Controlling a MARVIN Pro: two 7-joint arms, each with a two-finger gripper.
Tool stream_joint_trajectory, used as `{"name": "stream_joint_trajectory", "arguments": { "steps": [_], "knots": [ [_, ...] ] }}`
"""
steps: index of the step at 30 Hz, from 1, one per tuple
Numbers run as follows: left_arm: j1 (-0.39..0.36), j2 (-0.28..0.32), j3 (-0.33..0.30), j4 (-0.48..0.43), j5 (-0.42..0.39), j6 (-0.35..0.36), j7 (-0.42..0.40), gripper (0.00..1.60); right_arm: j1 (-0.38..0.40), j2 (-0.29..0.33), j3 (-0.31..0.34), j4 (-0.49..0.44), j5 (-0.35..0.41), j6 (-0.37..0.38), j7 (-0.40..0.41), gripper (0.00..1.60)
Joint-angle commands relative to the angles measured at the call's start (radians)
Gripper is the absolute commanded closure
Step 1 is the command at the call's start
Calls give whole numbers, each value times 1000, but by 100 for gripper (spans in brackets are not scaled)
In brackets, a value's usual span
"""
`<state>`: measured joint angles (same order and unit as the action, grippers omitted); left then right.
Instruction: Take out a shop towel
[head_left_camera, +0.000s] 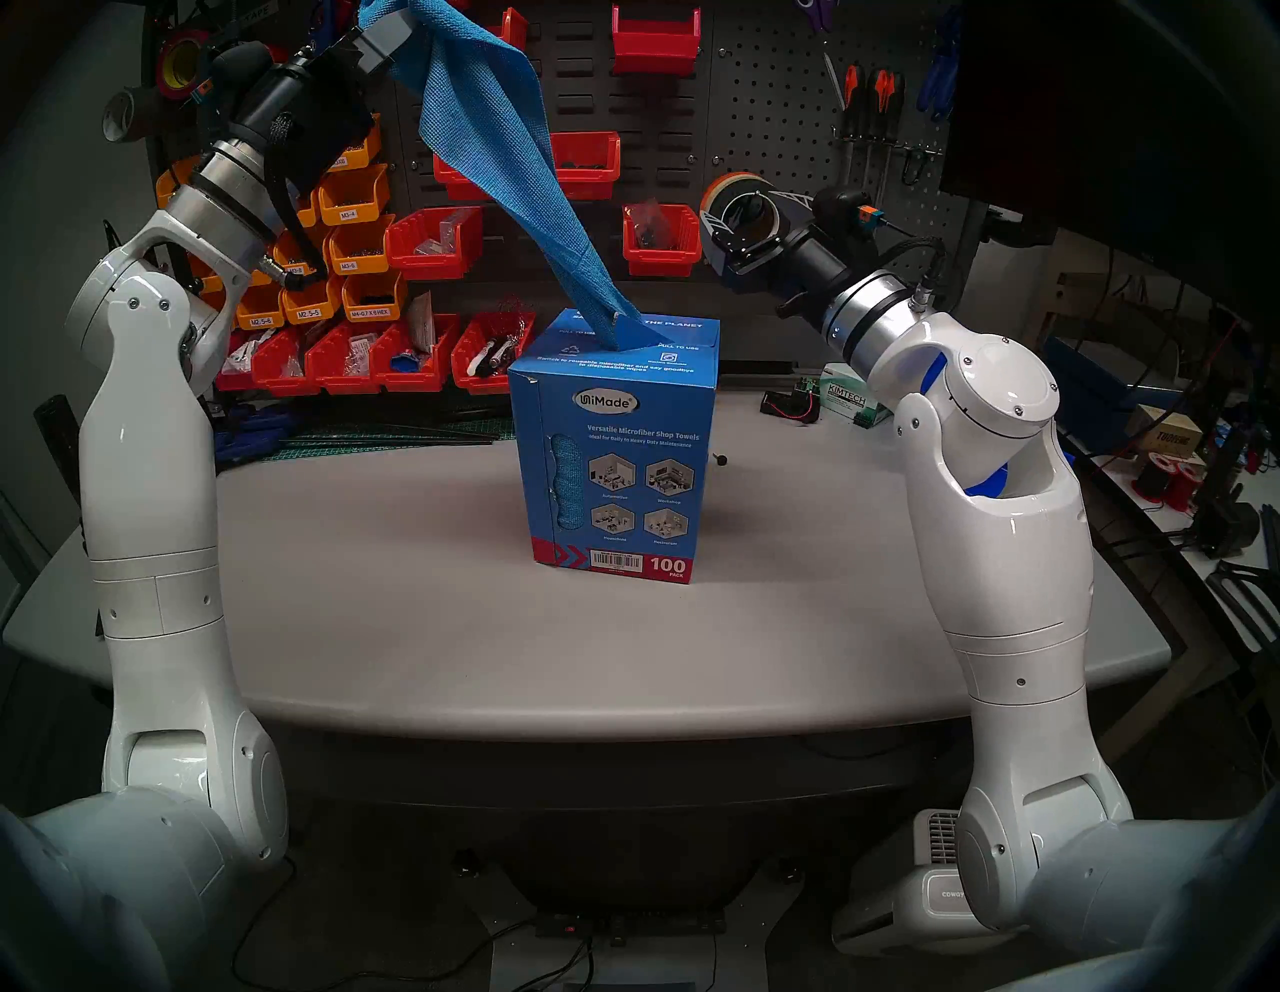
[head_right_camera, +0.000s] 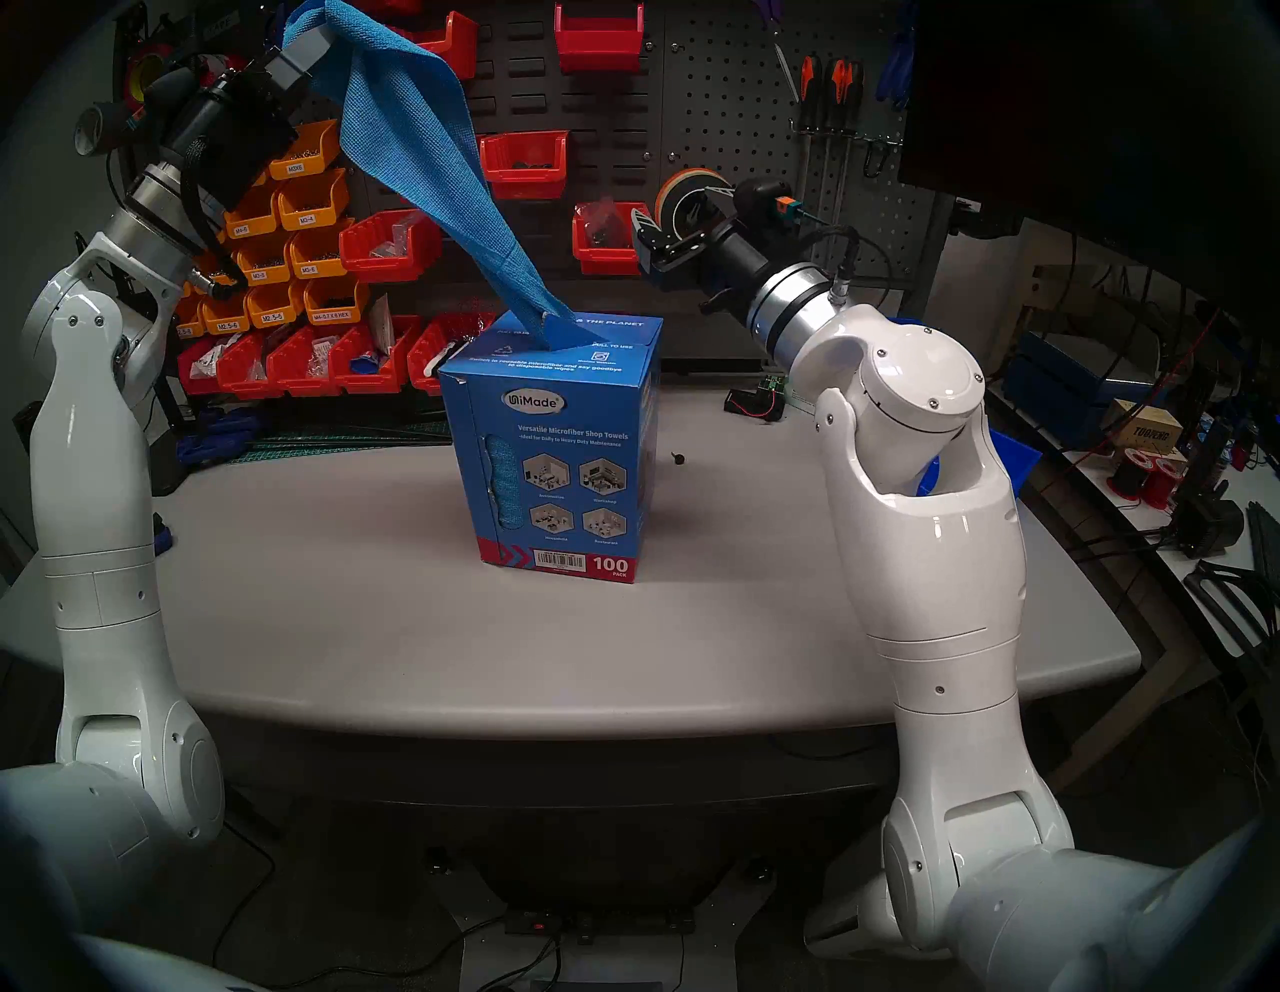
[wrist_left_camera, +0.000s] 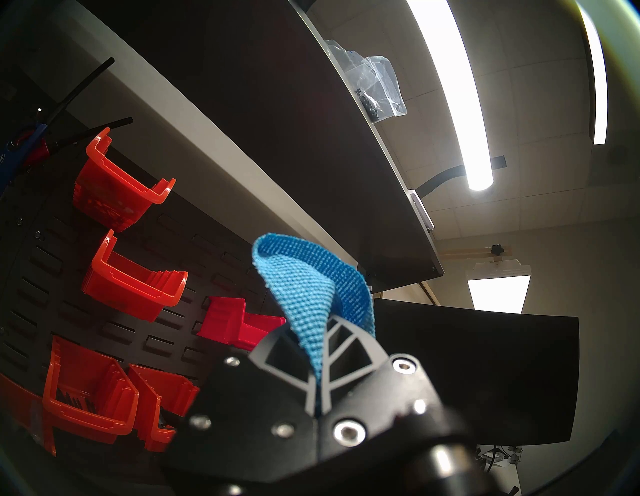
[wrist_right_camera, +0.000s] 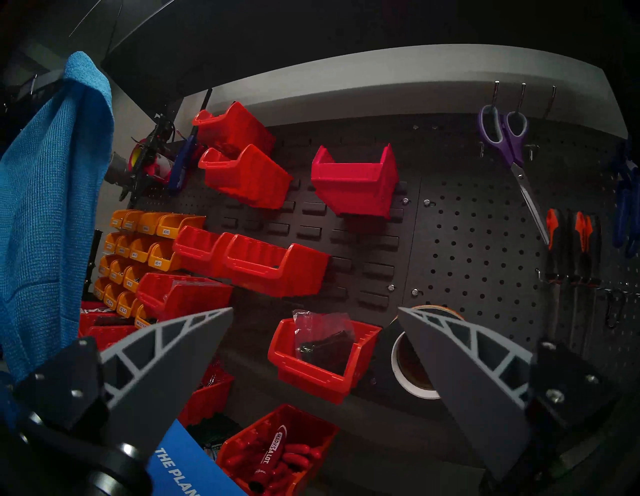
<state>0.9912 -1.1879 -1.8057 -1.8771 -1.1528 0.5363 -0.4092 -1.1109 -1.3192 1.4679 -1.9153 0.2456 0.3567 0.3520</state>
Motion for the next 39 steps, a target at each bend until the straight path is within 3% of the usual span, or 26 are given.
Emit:
{"name": "stream_joint_trajectory", "arguments": {
  "steps": [1,24,39],
  "knots": [
    [-31,-1,-9,-17,-5,-10,2,160,24,-10,7,-53,21,9,9,0],
    [-31,-1,-9,-17,-5,-10,2,160,13,-43,-40,-142,102,106,90,0],
    [-31,-1,-9,-17,-5,-10,3,160,25,-48,-51,-151,138,159,132,0]
  ]
}}
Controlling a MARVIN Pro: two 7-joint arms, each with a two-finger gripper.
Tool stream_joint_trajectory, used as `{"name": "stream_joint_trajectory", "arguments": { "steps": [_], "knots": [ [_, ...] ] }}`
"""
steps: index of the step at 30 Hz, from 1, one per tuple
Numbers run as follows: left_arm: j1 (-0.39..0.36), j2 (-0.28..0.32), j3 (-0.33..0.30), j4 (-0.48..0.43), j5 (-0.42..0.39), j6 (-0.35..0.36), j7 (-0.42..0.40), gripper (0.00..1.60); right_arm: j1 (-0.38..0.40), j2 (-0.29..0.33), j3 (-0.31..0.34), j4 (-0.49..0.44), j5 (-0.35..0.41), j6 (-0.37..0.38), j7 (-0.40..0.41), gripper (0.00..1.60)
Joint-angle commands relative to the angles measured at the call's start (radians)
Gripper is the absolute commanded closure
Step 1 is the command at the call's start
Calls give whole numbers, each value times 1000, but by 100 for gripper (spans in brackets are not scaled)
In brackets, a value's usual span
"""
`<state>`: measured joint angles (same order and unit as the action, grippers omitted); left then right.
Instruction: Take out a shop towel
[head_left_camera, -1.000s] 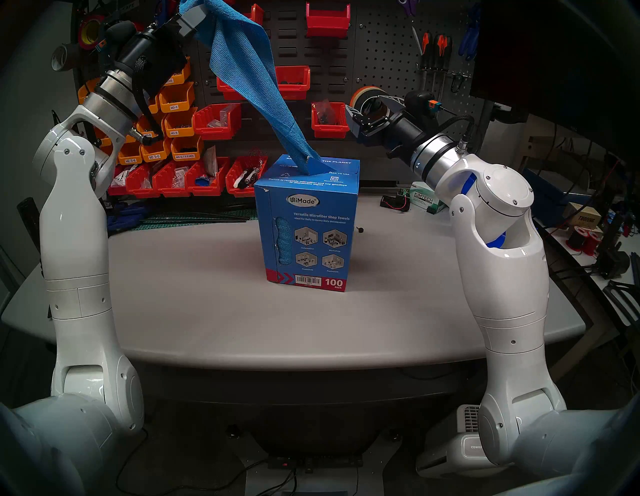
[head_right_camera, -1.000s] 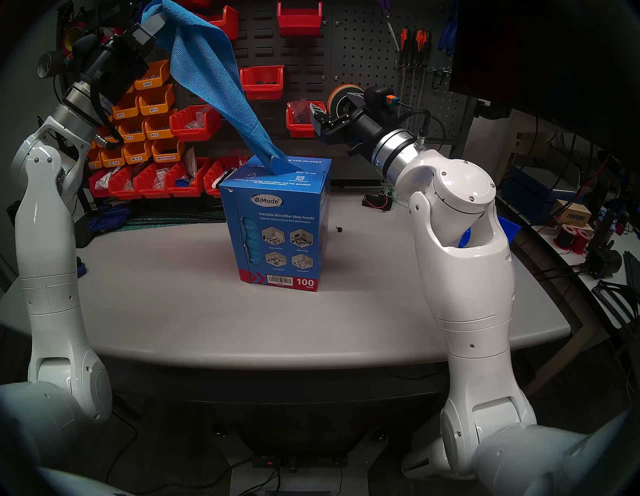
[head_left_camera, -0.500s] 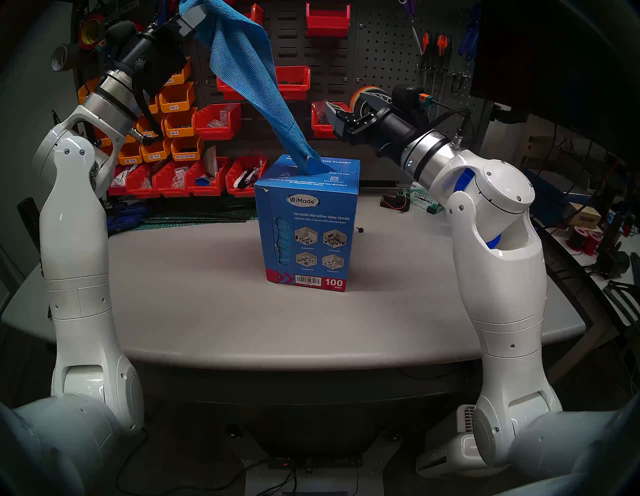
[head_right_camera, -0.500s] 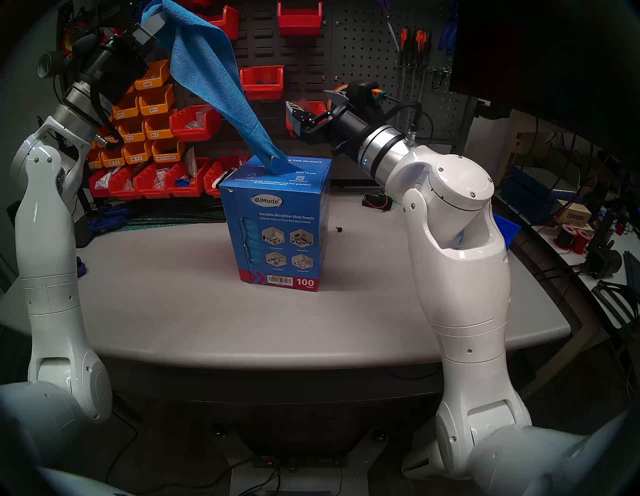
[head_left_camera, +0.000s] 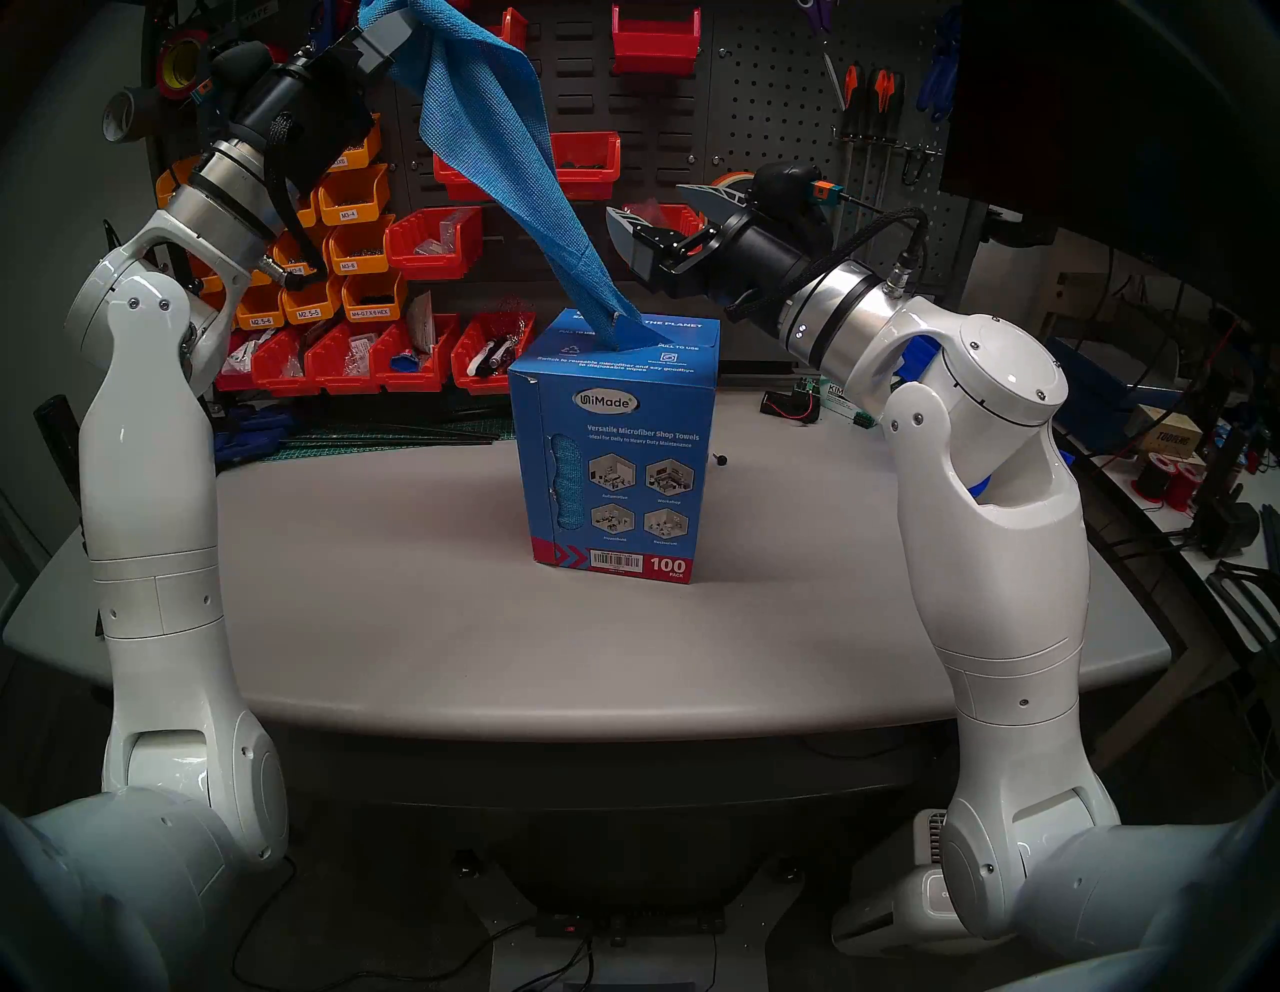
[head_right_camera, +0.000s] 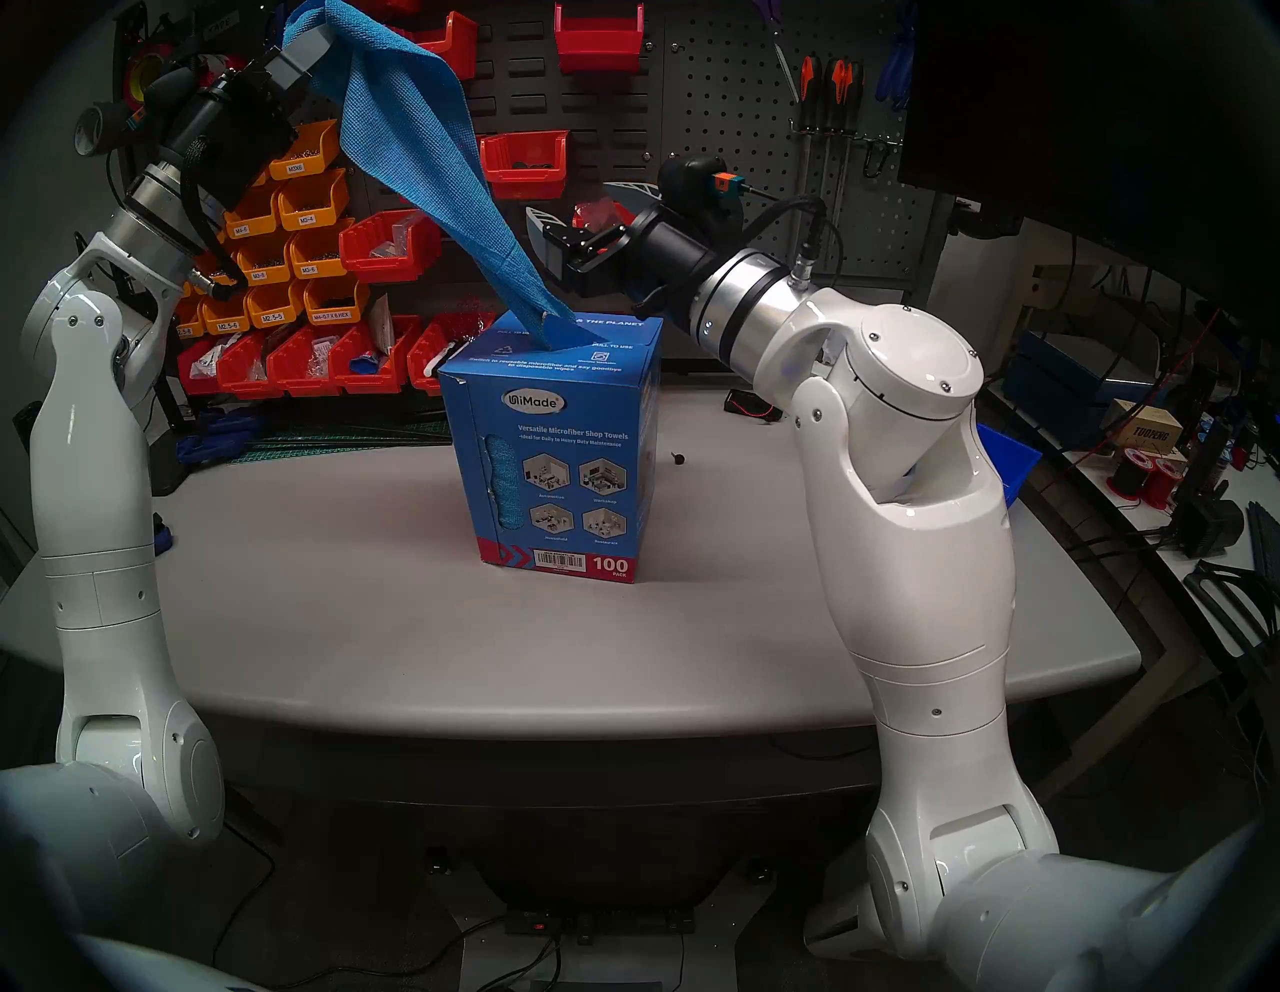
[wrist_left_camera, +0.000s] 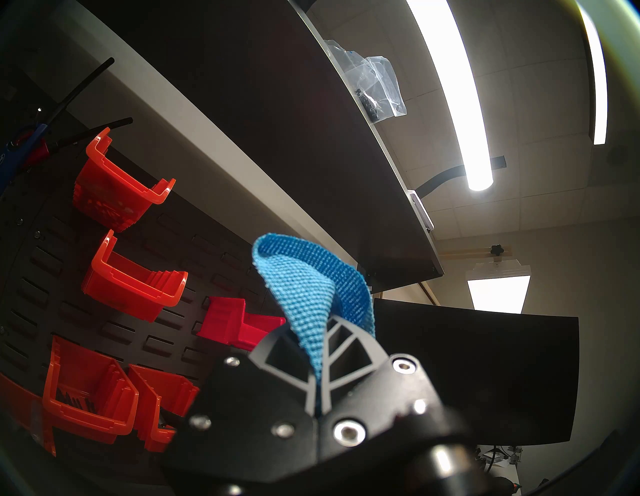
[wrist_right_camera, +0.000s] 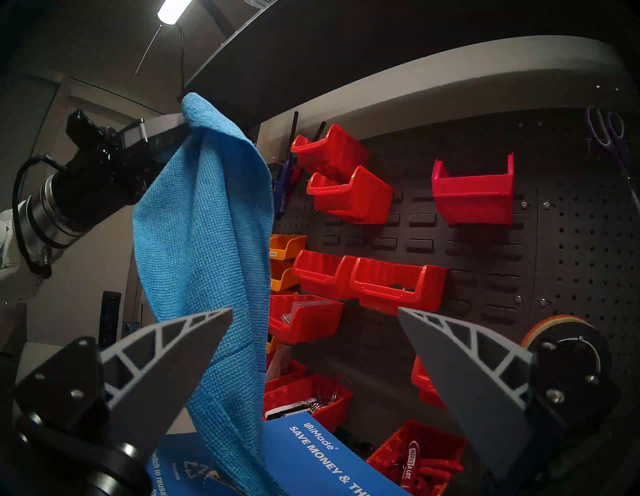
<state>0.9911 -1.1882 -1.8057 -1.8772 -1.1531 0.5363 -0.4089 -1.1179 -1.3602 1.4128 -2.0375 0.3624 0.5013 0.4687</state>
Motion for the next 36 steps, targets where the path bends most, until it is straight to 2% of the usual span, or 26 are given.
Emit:
{"name": "stream_joint_trajectory", "arguments": {
  "steps": [1,27,36],
  "knots": [
    [-31,-1,-9,-17,-4,-10,3,160,34,-6,3,-28,25,21,21,0],
    [-31,-1,-9,-17,-4,-10,3,160,90,-23,-50,31,28,32,78,0],
    [-31,-1,-9,-17,-4,-10,2,160,131,-42,-69,93,8,15,71,0]
  ]
}}
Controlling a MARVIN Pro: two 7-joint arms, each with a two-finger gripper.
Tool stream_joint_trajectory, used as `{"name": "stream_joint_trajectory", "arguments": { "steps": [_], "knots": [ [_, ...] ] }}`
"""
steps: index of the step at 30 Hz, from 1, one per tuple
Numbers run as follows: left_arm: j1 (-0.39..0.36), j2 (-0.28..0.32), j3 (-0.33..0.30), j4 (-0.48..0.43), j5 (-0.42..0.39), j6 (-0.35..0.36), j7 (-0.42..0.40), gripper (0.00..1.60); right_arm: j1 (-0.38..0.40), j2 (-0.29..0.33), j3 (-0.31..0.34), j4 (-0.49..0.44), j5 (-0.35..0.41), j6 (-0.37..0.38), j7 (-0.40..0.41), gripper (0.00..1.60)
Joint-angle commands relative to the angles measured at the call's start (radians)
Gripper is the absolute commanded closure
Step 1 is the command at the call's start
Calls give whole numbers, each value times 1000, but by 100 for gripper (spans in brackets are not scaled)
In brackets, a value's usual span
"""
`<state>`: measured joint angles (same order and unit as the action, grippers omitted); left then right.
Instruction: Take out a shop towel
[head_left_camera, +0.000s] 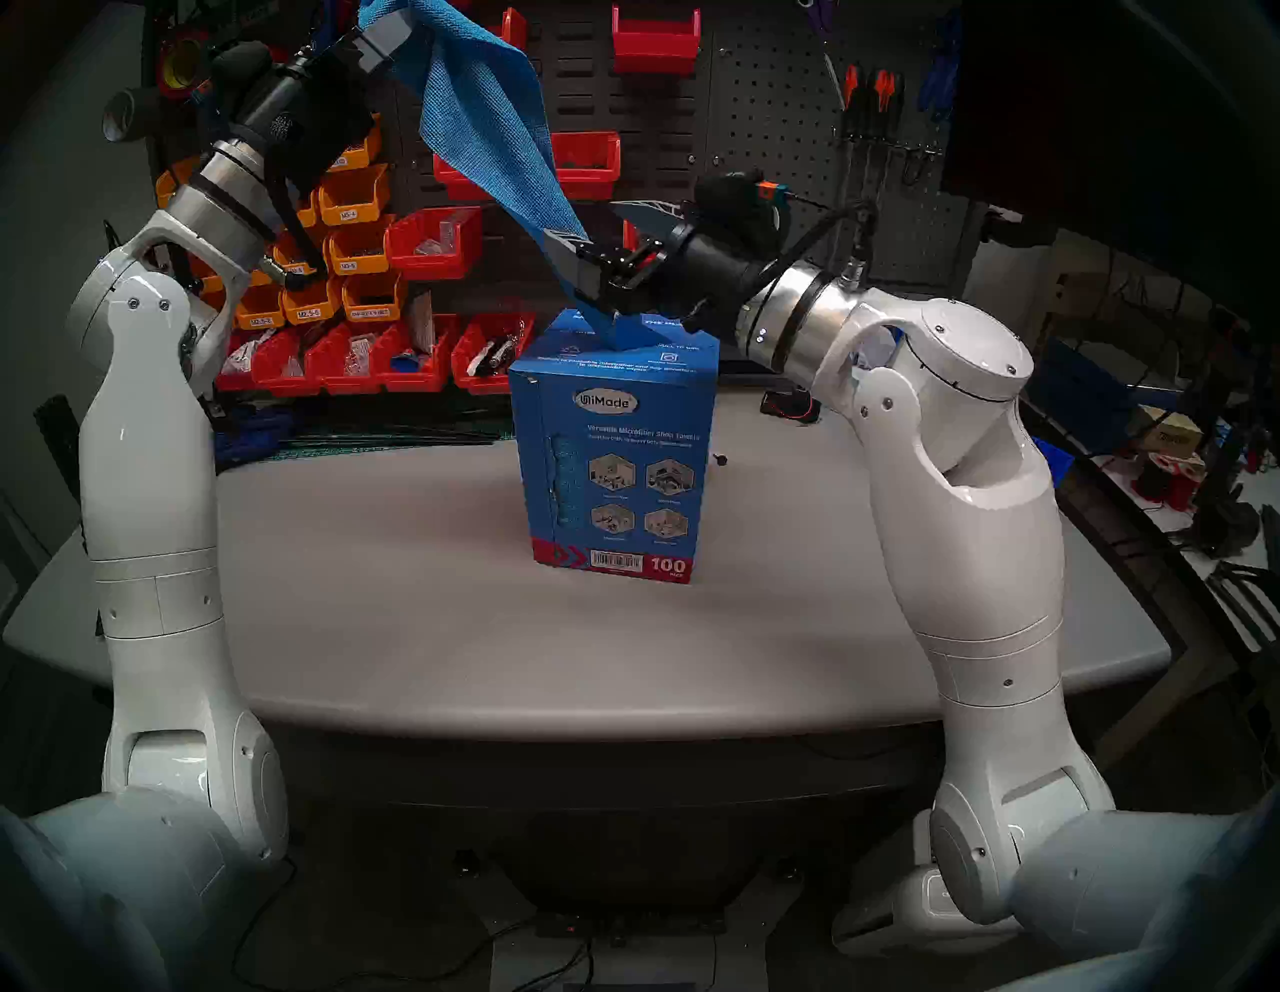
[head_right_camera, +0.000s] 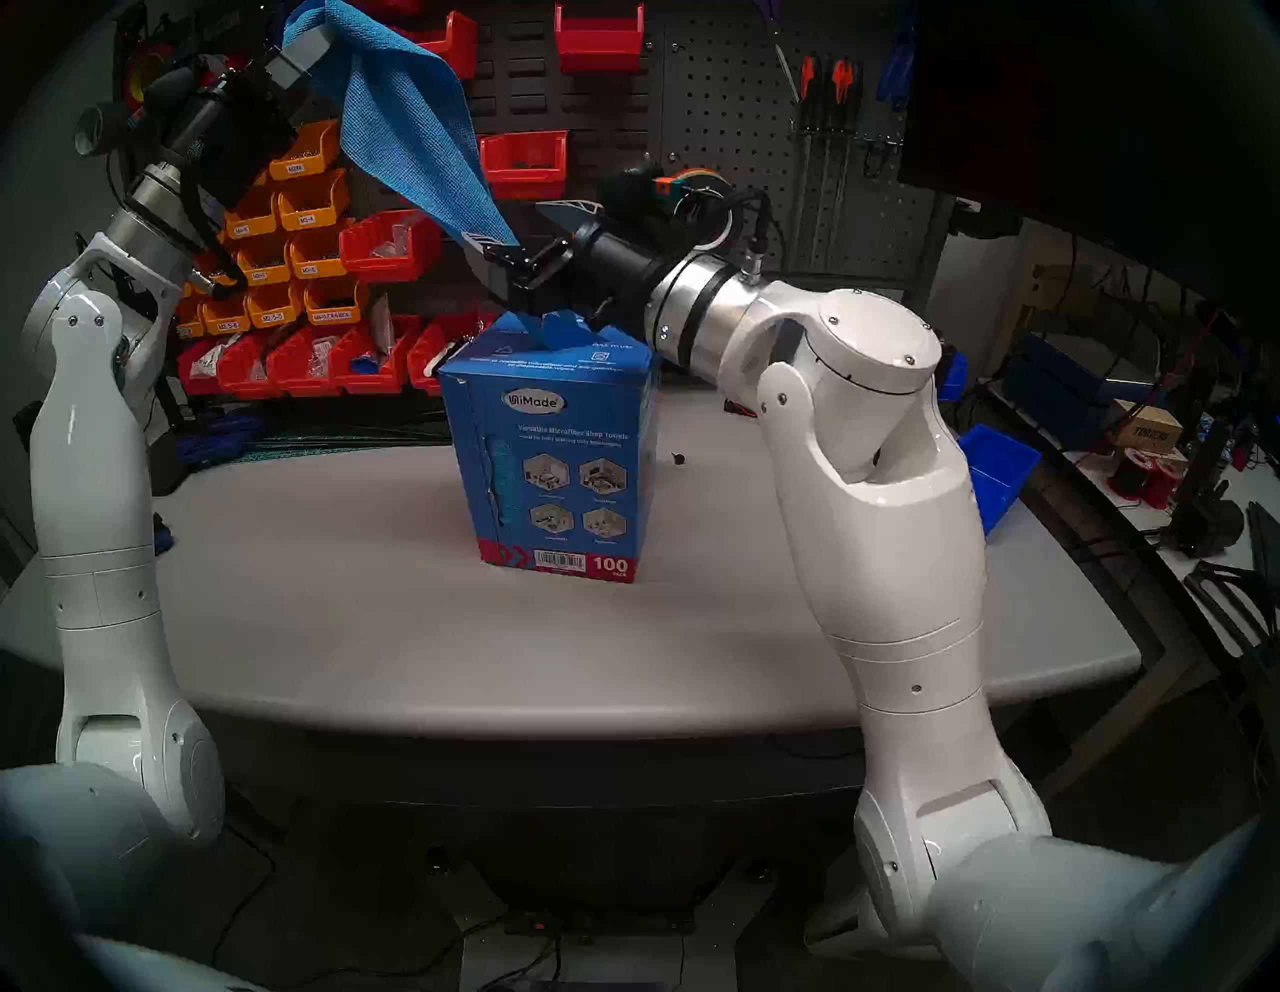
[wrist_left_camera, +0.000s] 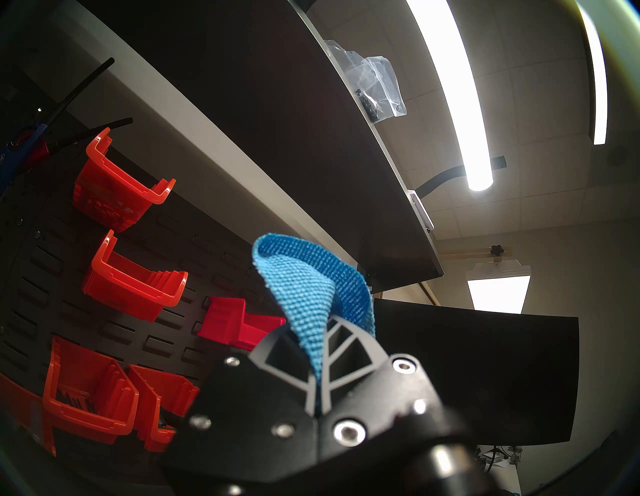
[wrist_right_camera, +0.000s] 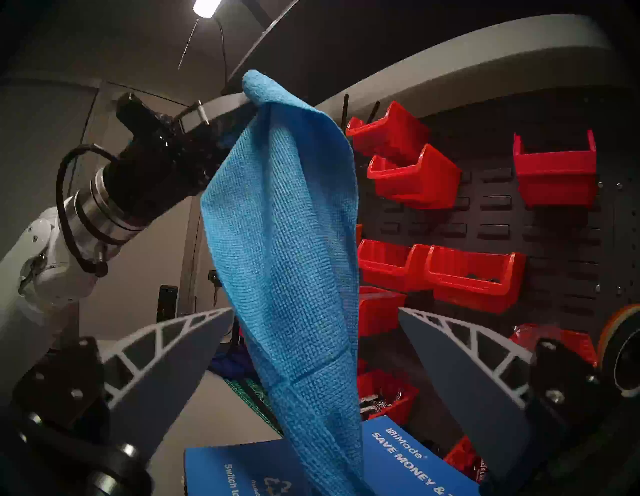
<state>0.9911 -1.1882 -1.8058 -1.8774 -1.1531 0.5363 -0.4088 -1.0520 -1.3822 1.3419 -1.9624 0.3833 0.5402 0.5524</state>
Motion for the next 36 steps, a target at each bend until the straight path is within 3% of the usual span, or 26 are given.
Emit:
{"name": "stream_joint_trajectory", "arguments": {
  "steps": [1,15,36],
  "knots": [
    [-31,-1,-9,-17,-4,-10,2,160,69,-21,0,25,-15,-27,-13,0],
    [-31,-1,-9,-17,-4,-10,2,160,126,-40,-27,101,-40,-57,-4,0],
    [-31,-1,-9,-17,-4,-10,2,160,202,-67,-62,119,-67,-45,30,0]
  ]
}}
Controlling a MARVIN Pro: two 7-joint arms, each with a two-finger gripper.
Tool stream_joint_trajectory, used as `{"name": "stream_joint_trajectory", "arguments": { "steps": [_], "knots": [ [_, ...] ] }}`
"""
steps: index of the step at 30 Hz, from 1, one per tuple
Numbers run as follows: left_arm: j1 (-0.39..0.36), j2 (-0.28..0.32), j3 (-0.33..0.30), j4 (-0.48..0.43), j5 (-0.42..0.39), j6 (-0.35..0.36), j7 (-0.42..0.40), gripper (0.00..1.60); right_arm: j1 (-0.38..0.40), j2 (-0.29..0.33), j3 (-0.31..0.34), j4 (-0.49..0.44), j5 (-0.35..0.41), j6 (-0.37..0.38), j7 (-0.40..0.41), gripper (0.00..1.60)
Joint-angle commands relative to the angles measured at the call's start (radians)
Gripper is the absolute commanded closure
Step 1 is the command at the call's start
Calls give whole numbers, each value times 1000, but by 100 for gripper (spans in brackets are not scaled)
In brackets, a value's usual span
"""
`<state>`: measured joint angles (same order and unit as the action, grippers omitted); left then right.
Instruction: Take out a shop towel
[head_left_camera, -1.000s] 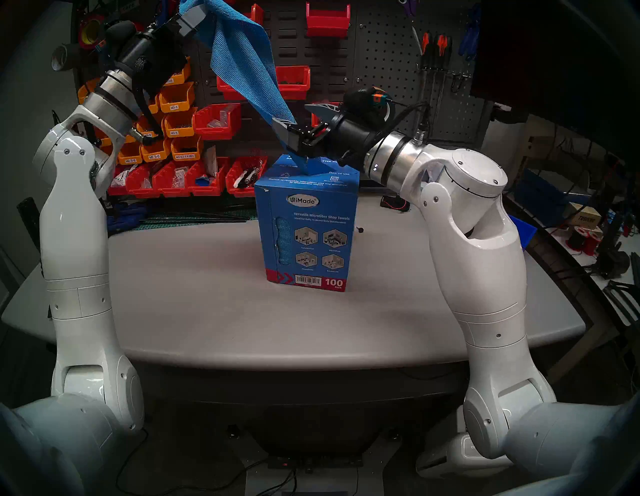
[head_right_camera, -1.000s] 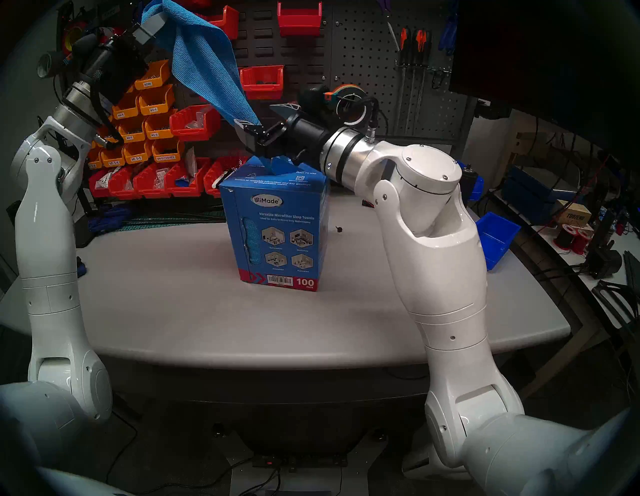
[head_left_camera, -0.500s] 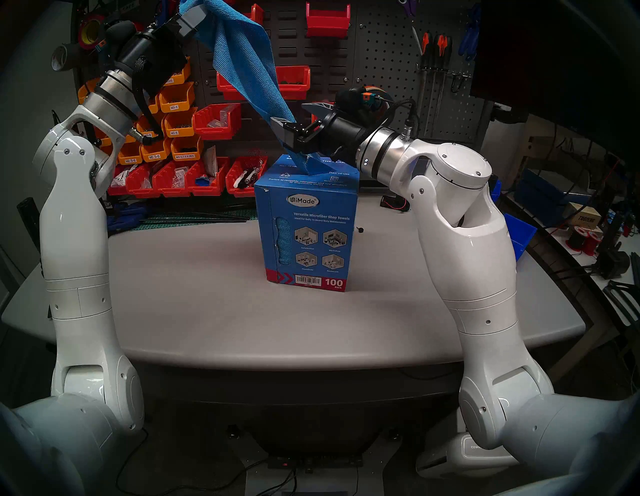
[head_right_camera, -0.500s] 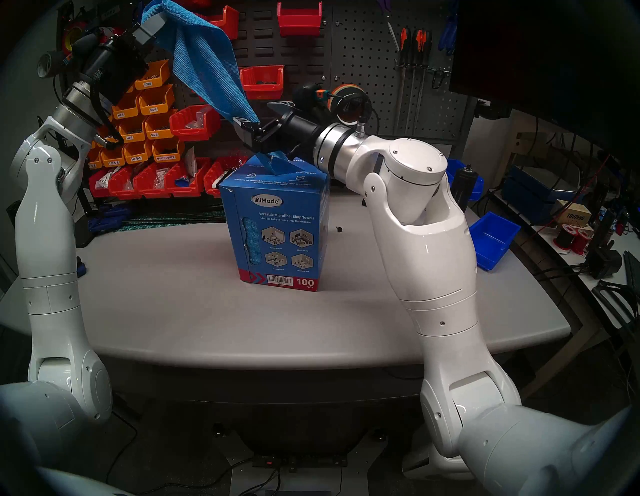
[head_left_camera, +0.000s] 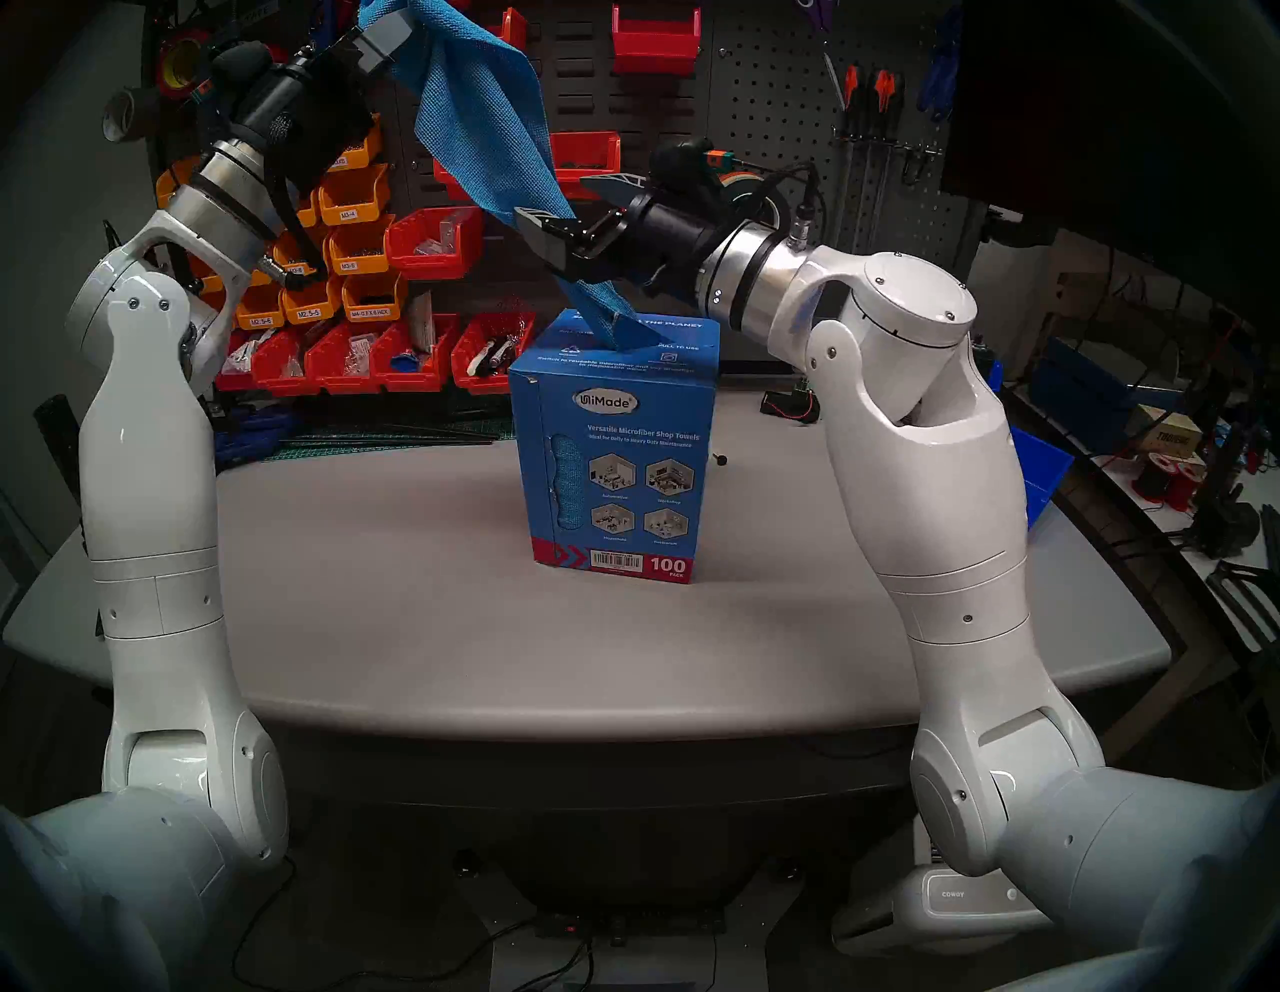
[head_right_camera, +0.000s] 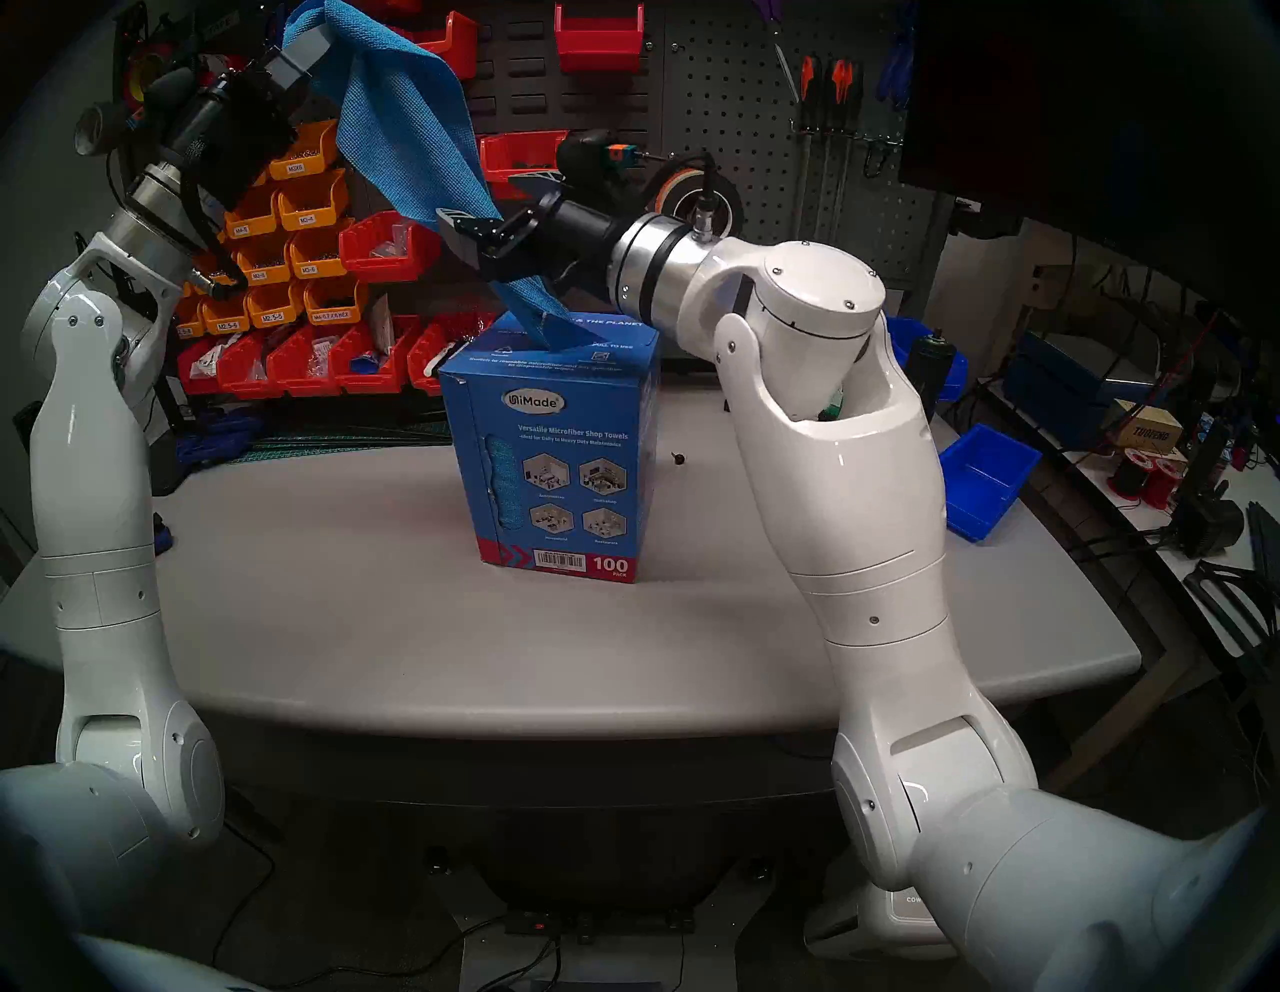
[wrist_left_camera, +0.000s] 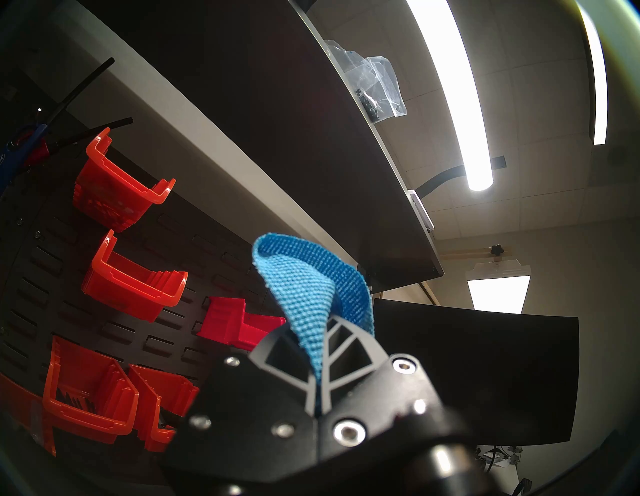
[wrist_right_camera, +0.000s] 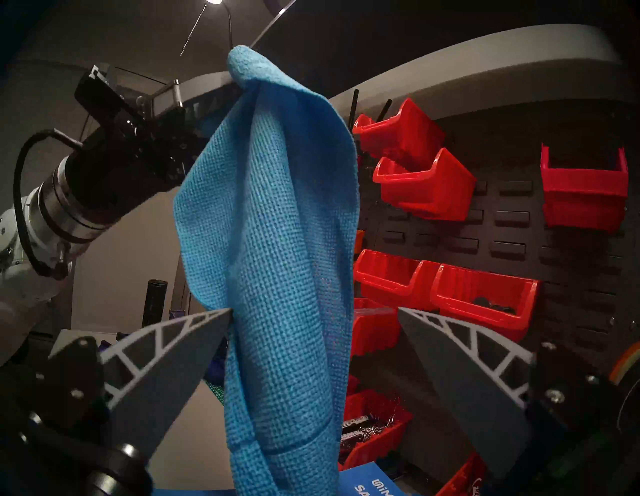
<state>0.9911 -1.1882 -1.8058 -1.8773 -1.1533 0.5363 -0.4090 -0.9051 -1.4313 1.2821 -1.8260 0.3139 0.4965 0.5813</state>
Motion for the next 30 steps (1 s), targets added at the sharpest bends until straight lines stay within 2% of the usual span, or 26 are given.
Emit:
{"name": "stream_joint_trajectory", "arguments": {
  "steps": [1,23,24,25,26,30],
  "knots": [
    [-31,-1,-9,-17,-4,-10,2,160,58,-19,-3,-16,0,-2,4,0],
    [-31,-1,-9,-17,-4,-10,3,160,82,-41,-27,14,-29,4,21,0],
    [-31,-1,-9,-17,-4,-10,3,160,79,-45,-26,14,-31,5,15,36],
    [-31,-1,-9,-17,-4,-10,3,160,79,-47,-25,16,-30,2,16,142],
    [-31,-1,-9,-17,-4,-10,3,160,80,-49,-25,17,-31,2,17,160],
    [-31,-1,-9,-17,-4,-10,3,160,80,-55,-26,20,-30,-2,17,160]
  ]
}}
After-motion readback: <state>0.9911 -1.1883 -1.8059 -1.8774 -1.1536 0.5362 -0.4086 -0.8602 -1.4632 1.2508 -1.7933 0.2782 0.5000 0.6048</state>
